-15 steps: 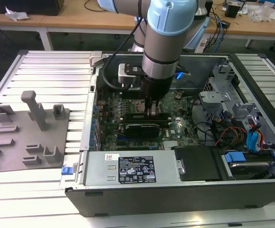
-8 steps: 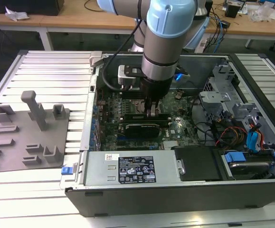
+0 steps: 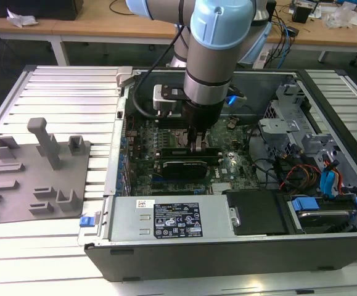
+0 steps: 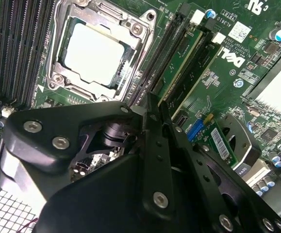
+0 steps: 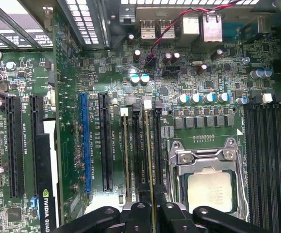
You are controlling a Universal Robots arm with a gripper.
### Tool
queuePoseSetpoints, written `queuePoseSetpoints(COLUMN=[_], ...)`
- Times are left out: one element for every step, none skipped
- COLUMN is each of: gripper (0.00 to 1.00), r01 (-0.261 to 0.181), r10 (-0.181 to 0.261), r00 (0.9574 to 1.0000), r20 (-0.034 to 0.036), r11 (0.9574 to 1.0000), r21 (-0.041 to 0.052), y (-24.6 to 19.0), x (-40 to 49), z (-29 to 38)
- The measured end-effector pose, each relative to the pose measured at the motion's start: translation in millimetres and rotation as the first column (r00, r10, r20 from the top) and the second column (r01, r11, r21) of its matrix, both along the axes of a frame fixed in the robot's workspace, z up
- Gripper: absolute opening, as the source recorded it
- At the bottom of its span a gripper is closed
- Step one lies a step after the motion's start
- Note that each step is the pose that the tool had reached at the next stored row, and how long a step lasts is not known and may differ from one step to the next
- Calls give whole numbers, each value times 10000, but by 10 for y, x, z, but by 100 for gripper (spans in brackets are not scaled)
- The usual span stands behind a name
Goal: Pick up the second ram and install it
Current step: 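Insert the second ram into the second slot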
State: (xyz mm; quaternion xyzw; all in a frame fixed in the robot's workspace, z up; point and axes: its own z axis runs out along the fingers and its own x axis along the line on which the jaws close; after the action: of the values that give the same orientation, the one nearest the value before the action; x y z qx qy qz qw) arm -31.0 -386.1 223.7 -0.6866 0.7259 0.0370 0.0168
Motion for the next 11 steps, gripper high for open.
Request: queuePoseSetpoints(gripper=[14, 14, 14, 14, 14, 14, 14, 14, 14, 14, 14], r01=[-1, -3, -3, -3, -3, 1, 9, 9, 9, 9, 9], r10=[1, 3, 3, 3, 3, -1, -9, -9, -9, -9, -9], r00=[10000, 10000, 10000, 10000, 10000, 10000, 10000, 10000, 10000, 10000, 10000], r20=[-1, -1, -1, -1, -1, -1, -2, -3, -3, -3, -2], r11=[10000, 10000, 10000, 10000, 10000, 10000, 10000, 10000, 10000, 10000, 10000], r21=[0, 0, -1, 0, -1, -1, 0, -1, -3, -4, -2], y=[3, 5, 5, 6, 6, 10, 11, 10, 10, 10, 10], x=[1, 1, 1, 1, 1, 1, 1, 1, 1, 1, 1], z=[0, -1, 0, -1, 0, -1, -17, -26, -29, -33, -36])
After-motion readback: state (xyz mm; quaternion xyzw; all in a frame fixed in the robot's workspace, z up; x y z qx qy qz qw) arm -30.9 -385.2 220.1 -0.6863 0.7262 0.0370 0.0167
